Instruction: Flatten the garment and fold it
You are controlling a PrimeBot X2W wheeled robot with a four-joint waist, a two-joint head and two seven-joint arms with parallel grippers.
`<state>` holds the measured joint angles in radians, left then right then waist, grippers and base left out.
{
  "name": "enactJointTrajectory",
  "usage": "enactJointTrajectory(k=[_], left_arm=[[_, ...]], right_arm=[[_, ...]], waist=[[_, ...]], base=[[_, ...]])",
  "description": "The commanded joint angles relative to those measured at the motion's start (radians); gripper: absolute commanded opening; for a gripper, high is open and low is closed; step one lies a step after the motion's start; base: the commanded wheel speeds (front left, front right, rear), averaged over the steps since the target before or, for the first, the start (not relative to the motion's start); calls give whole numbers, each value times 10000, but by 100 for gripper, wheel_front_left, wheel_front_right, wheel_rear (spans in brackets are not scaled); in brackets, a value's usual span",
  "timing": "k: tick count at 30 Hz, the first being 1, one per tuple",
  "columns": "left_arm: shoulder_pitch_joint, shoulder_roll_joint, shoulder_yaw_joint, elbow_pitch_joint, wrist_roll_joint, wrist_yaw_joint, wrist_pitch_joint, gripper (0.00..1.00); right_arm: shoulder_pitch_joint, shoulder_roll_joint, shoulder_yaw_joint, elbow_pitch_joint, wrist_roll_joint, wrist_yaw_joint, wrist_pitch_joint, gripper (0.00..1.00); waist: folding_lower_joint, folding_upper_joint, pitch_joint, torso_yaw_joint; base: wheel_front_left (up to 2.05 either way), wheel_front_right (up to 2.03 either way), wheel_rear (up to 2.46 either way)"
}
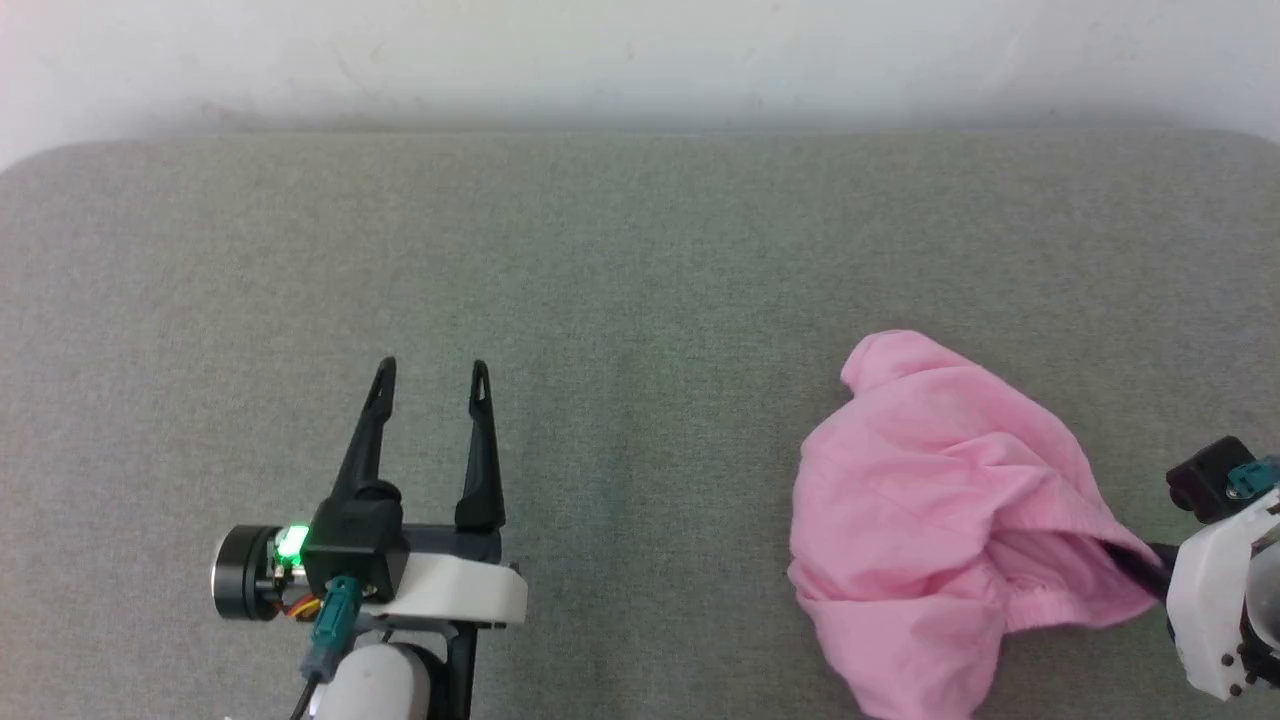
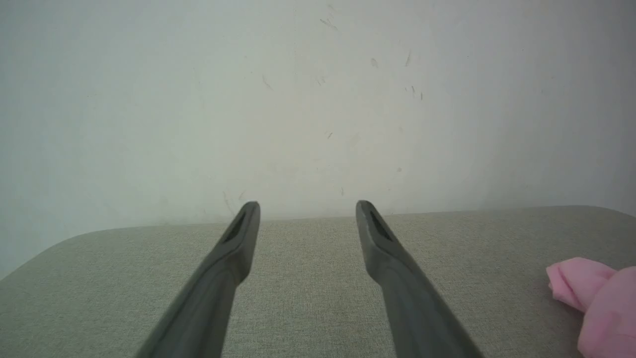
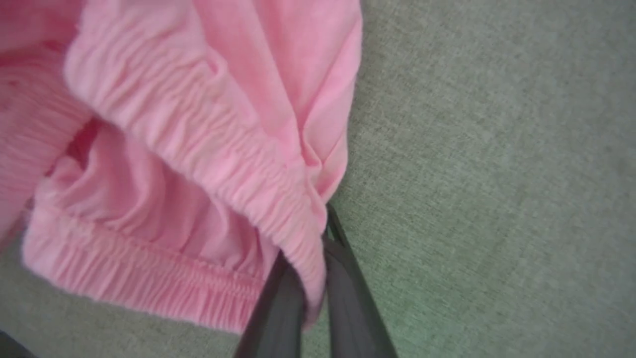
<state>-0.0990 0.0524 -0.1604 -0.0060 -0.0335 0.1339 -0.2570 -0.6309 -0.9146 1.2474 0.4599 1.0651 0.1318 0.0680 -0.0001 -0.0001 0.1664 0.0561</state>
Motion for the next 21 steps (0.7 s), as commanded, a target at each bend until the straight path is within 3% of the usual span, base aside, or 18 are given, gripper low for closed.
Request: enactJointTrajectory(k=[1,4,8,13,18,21], left_arm=[[219,-16,58,56,102,-16,-47,100],[394,27,94,99,145,-62,-47,100],[568,67,160,78,171,-80,-47,100],[682,69,147,26,195,-121,-47,100],[681,76,99,-16,259,-135,-47,100],[622,93,64,-19,309,-115,-47,100]], right_arm=[[204,136,-73,62,-36,-11,-209,100],[26,-44,-472,-190,-275,-11,-651,100],[-224,-769,-1141,-1339,-377,-11,-834,100],[-687,-1739,-2136,-3107,-604,-11,-326,100],[-1280,-1854,-2693,-4324,-1024,-11,598,100],[-1786,-1417,-2546,-4825,-1706,-11,1832,100]], waist=[[1,1,-261,-136],[1,1,-518,-193],[1,1,-819,-193],[1,1,-945,-61],[1,1,-880,108],[1,1,-735,237]], base=[[0,0,0],[0,0,0],[0,0,0],[0,0,0],[0,0,0],[0,0,0]])
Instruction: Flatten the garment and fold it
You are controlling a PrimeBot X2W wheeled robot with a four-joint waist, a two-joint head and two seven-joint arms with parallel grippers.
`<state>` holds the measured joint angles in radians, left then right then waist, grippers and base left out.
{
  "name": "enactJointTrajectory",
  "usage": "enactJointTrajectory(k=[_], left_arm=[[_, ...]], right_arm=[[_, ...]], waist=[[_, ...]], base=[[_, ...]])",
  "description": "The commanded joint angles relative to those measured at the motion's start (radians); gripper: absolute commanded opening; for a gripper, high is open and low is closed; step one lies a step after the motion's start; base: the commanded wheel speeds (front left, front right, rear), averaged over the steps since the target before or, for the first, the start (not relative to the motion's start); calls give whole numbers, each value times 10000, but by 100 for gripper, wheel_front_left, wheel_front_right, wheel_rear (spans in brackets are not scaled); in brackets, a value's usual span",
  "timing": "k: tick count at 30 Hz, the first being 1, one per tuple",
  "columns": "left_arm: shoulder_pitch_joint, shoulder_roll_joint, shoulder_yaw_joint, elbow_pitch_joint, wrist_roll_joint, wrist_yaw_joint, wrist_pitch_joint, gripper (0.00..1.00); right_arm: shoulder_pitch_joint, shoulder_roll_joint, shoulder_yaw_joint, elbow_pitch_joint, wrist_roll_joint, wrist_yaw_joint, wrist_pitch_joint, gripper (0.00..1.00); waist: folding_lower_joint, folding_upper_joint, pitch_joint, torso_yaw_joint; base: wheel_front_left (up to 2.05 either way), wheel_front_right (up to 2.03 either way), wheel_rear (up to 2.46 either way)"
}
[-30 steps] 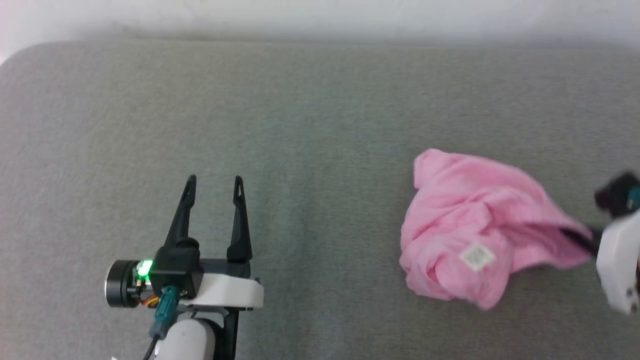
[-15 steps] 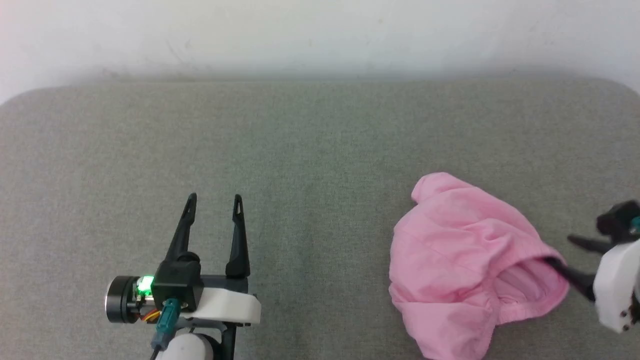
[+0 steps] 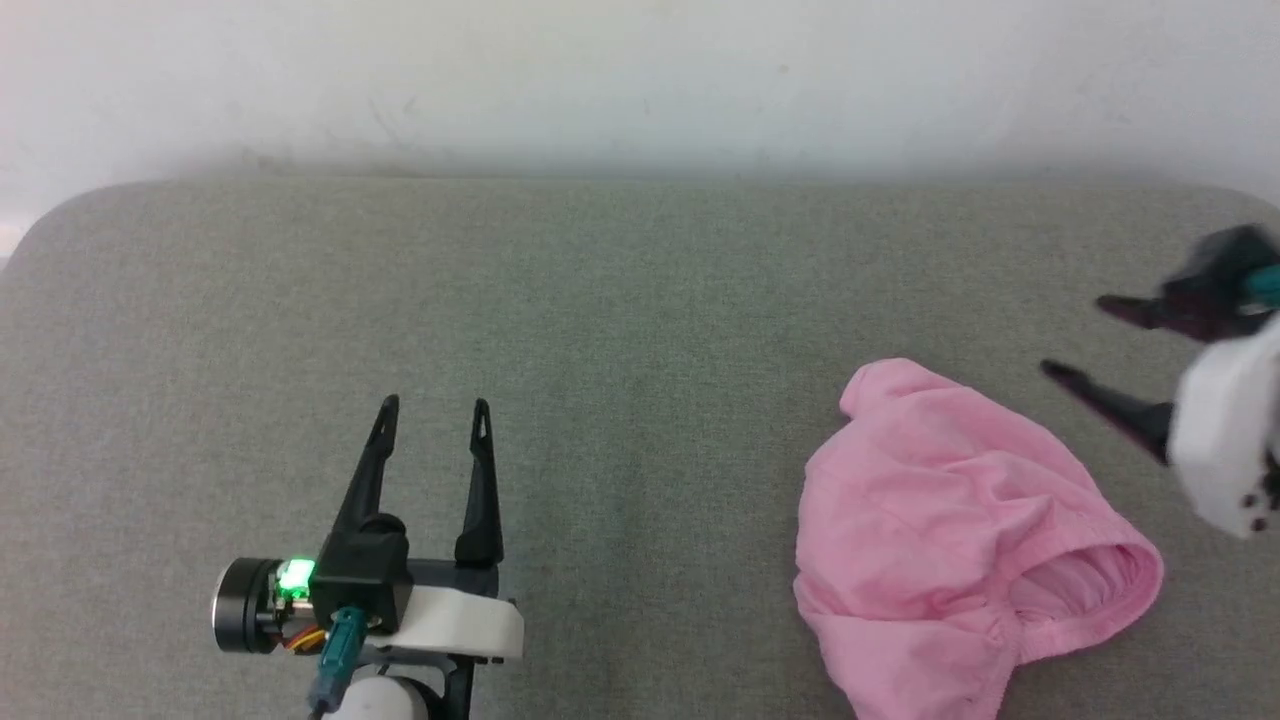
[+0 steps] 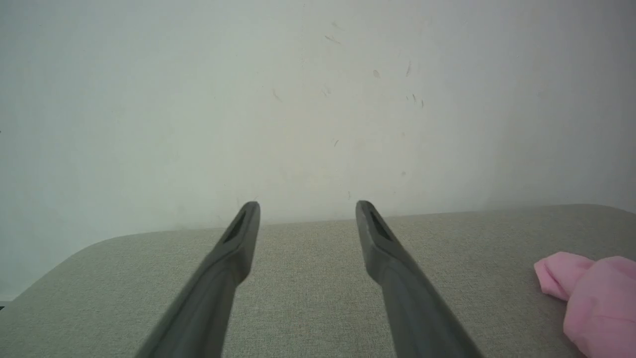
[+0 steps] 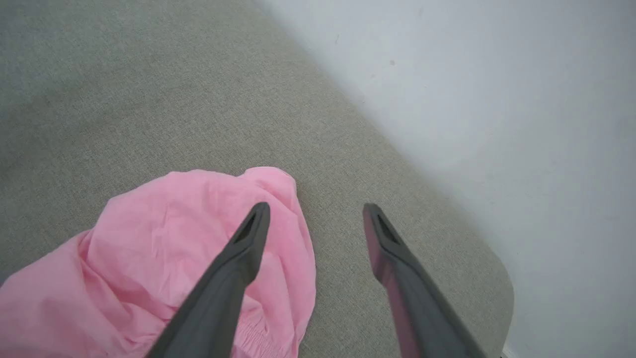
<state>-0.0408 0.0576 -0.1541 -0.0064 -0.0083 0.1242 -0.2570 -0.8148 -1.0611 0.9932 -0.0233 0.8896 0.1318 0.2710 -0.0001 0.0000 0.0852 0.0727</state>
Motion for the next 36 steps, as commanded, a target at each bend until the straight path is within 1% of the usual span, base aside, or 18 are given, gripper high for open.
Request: enactJointTrajectory(k=[1,3,5,7,11,15,18,21,23,26,27,28,29,32,36], left_arm=[[9,48,-2,-25,65,-6,-47,100],[-80,47,-41,-42,75,4,-47,100],[-207,43,-99,-39,78,11,-47,100],[-359,33,-167,-22,58,20,-47,100],[-626,5,-298,-37,-6,101,-47,100],[-883,-24,-478,-39,-77,182,-47,100],[-1045,-43,-641,-34,-140,257,-47,100],[-1166,-55,-753,-11,-215,342,-47,100],[-1191,-60,-758,-5,-258,404,-47,100],[-1190,-65,-725,7,-287,471,-47,100],[-1180,-66,-711,21,-292,488,-47,100],[-1171,-67,-705,36,-291,501,-47,100],[-1166,-67,-707,56,-288,502,-47,100],[-1155,-69,-677,117,-270,462,-47,100],[-1049,-60,-559,137,-212,402,-47,100]], right_arm=[[-129,272,191,-18,-167,-11,305,100],[-551,777,692,168,-584,-11,1320,100],[-927,1449,1072,572,-486,-11,1950,100],[-1365,1964,1572,1082,-466,-11,2469,100],[-2051,2905,2428,2072,-272,-11,3134,100],[-2283,3657,2810,2876,-565,-11,3563,100],[-1750,3922,2861,3046,-1092,-11,4448,100],[-834,3805,2866,2719,-1612,-11,5427,100],[-419,3663,2867,2451,-1648,-11,5774,100],[-120,3515,2868,2134,-1636,-11,5968,100],[-95,3506,2869,2072,-1544,-11,5941,93],[-128,3514,2869,2015,-1445,-11,5838,6],[-206,3526,2869,1967,-1352,-11,5695,0],[-734,3589,2869,1805,-1210,-11,4701,0],[-1713,3714,2870,1594,-1023,-11,2856,0]], waist=[[1,0,141,104],[1,0,322,204],[1,0,508,325],[1,0,712,489],[1,0,1128,784],[1,0,1578,1094],[1,0,1844,1337],[1,0,2005,1531],[1,0,2050,1562],[1,0,2064,1507],[1,0,2043,1470],[1,0,2013,1428],[1,0,1967,1385],[1,0,1766,1277],[1,0,1369,1192]], base=[[0,0,0],[0,0,0],[0,0,0],[0,0,0],[0,0,0],[0,0,0],[0,0,0],[0,0,0],[0,0,0],[0,0,0],[0,0,0],[0,0,0],[0,0,0],[0,0,0],[0,0,0]])
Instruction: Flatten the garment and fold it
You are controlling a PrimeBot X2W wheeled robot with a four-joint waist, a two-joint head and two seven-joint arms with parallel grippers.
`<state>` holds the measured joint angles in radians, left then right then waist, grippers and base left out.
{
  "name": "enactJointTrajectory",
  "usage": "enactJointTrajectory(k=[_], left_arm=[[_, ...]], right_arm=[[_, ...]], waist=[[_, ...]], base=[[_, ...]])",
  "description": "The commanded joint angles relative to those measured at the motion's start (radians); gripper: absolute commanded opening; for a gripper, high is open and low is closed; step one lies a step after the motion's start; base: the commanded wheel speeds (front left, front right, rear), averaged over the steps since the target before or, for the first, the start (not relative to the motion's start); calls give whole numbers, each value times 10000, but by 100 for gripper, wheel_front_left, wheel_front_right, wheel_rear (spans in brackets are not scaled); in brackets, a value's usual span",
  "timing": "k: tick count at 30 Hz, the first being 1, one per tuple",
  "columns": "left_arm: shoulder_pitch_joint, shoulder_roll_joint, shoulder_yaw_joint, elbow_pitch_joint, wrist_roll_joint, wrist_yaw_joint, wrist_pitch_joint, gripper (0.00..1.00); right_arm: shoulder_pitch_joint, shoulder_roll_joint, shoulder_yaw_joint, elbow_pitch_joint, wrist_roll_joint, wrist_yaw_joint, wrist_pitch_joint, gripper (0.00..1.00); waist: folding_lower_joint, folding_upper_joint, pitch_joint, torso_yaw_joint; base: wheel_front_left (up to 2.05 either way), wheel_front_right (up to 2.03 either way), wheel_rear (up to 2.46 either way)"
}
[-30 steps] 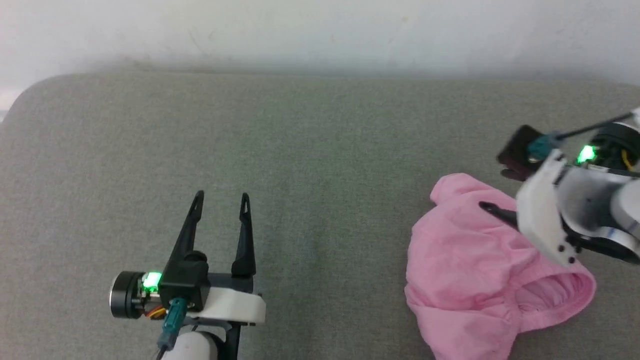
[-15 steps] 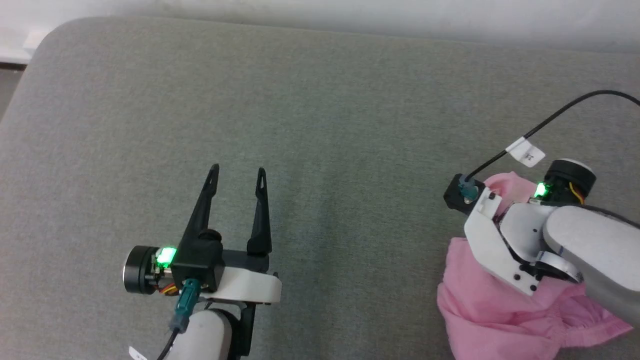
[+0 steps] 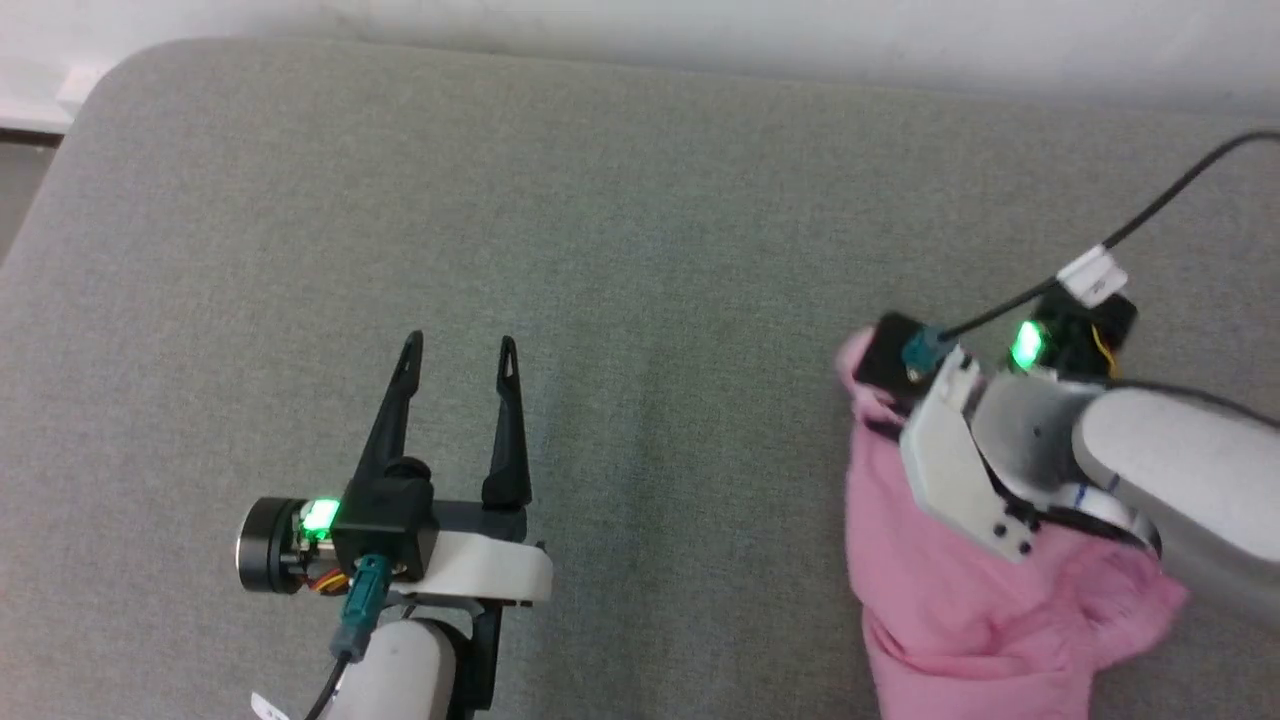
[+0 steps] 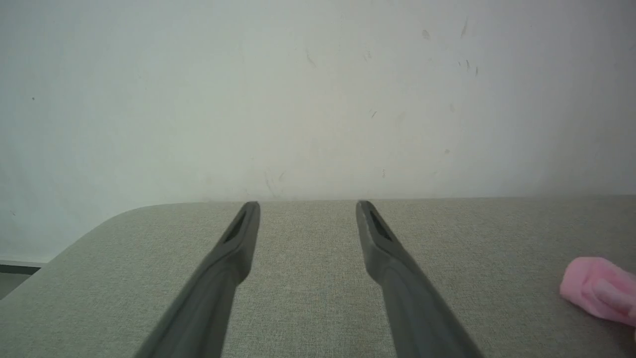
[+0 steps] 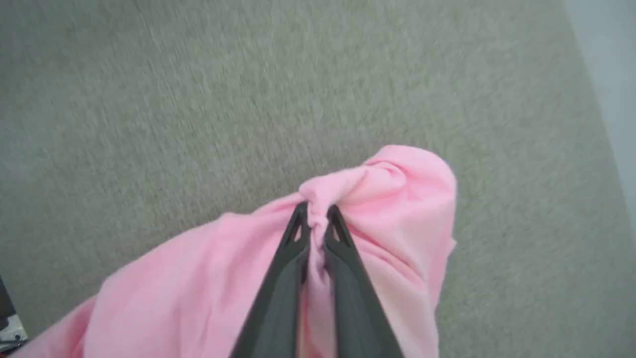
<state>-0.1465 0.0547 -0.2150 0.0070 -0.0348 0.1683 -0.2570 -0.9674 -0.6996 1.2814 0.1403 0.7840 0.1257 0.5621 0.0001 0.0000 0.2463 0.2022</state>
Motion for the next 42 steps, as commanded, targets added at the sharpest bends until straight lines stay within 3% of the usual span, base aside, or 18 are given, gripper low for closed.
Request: enactJointTrajectory(k=[1,8,13,20,27,28,30,37,42], left_arm=[[45,-21,85,-3,67,-60,-47,100],[-5,-19,41,-141,124,-176,-47,100],[-378,-37,-307,-298,-43,-15,-47,100],[-950,-43,-1093,-502,-621,534,-47,100],[-1155,-44,-1248,-460,-639,814,-47,100],[-1139,-44,-1217,-426,-595,807,-47,100],[-1078,-44,-1114,-340,-504,767,-47,100],[-473,2,-560,-107,-163,519,-47,100],[56,99,-213,-108,-50,405,-47,100]], right_arm=[[-458,139,-12,-60,31,50,-525,0],[-2124,753,-12,653,172,50,-2224,0],[-3223,1473,-12,2488,4,50,-2829,0],[-2877,1990,-11,5624,-159,50,-2056,0],[-2023,2006,-11,6700,167,50,-2046,0],[-2004,2013,-11,6677,191,50,-2271,16],[-2013,2023,-11,6559,327,50,-2878,100],[-2181,1448,-11,4987,-81,50,-4552,100],[-2068,455,-11,2912,51,50,-4539,100]], waist=[[-1,0,-331,-111],[-1,0,-299,233],[-1,0,389,836],[-1,0,1284,1592],[-1,0,1537,1576],[-1,0,1480,1514],[-1,0,1295,1372],[-1,0,248,666],[-1,0,-341,210]], base=[[0,0,0],[0,0,0],[0,0,0],[0,0,0],[0,0,0],[0,0,0],[0,0,0],[0,0,0],[0,0,0]])
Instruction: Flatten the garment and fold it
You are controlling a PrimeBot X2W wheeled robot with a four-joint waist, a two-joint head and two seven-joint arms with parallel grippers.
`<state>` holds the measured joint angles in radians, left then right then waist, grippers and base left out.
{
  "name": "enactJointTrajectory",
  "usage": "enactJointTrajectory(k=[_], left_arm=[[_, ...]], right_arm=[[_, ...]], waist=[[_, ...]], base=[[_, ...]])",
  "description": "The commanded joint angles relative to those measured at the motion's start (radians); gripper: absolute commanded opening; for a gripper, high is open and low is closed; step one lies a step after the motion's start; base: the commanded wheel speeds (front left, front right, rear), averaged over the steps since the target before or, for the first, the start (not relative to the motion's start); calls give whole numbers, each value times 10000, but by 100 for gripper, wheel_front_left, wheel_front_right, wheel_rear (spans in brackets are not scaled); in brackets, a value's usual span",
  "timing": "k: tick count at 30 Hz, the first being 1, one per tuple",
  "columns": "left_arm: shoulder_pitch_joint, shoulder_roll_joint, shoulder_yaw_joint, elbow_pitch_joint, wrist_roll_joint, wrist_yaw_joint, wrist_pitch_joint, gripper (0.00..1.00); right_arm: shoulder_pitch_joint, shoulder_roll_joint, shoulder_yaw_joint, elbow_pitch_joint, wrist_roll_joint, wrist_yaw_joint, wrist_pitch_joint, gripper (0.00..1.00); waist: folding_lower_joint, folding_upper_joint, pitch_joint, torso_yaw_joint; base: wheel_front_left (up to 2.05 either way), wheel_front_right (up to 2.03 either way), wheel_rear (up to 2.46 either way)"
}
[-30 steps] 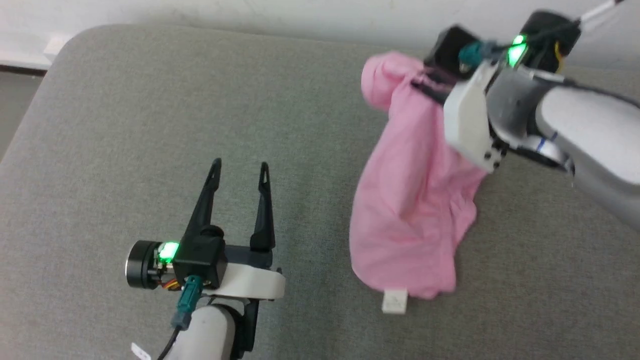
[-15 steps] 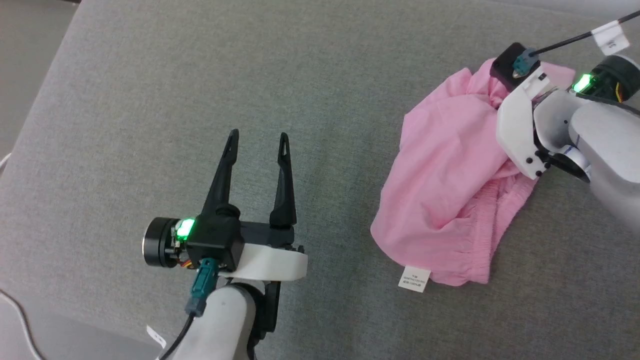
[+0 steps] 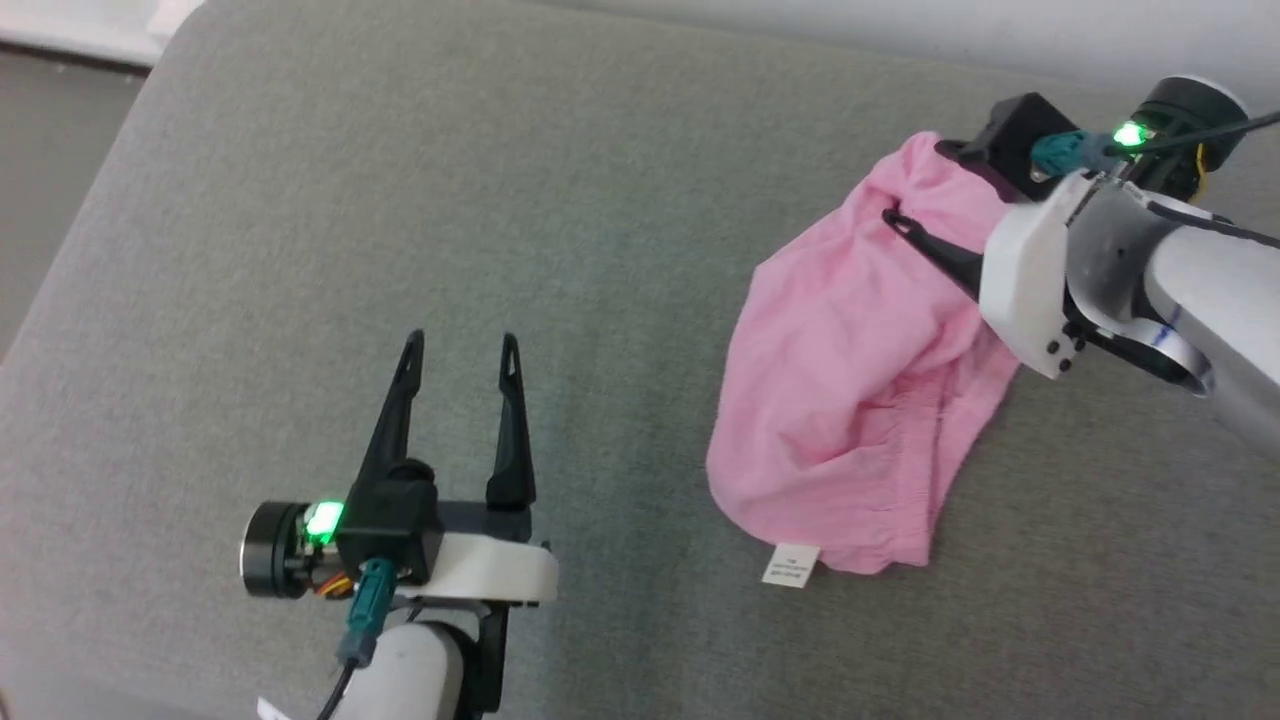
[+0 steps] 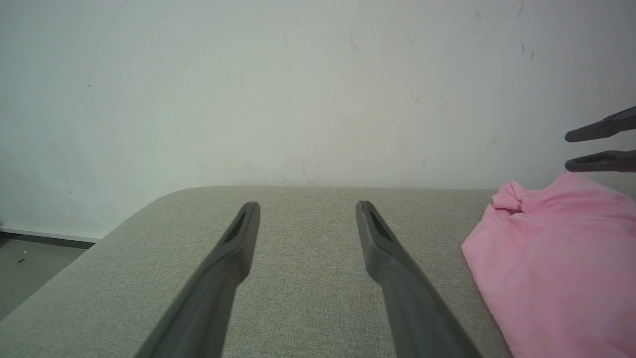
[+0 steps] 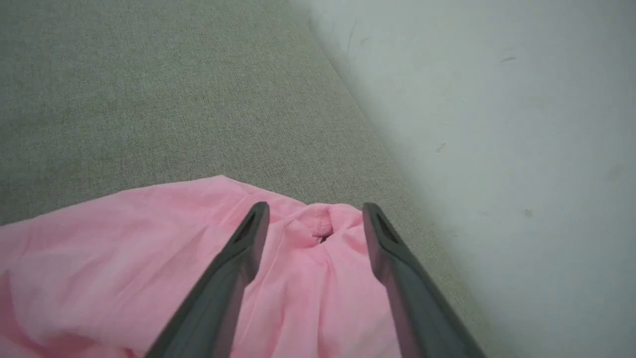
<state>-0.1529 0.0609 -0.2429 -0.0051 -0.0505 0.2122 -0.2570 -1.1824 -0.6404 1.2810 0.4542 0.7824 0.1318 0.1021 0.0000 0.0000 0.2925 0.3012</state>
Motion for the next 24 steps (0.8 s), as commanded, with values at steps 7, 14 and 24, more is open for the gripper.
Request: enactJointTrajectory(k=[7,14,24], left_arm=[[552,130,321,8,197,-190,-47,100],[720,149,457,66,293,-270,-47,100],[546,54,346,29,297,-339,-47,100]], right_arm=[[595,-1304,-7,-2879,606,-11,1360,100],[1881,-1981,-7,-5230,1414,-11,3889,100],[3163,-1301,-7,-4521,1893,-11,4114,100]], waist=[[0,0,-1242,-1126],[0,0,-1404,-1229],[0,0,-1013,-1013]], base=[[0,0,0],[0,0,0],[0,0,0]])
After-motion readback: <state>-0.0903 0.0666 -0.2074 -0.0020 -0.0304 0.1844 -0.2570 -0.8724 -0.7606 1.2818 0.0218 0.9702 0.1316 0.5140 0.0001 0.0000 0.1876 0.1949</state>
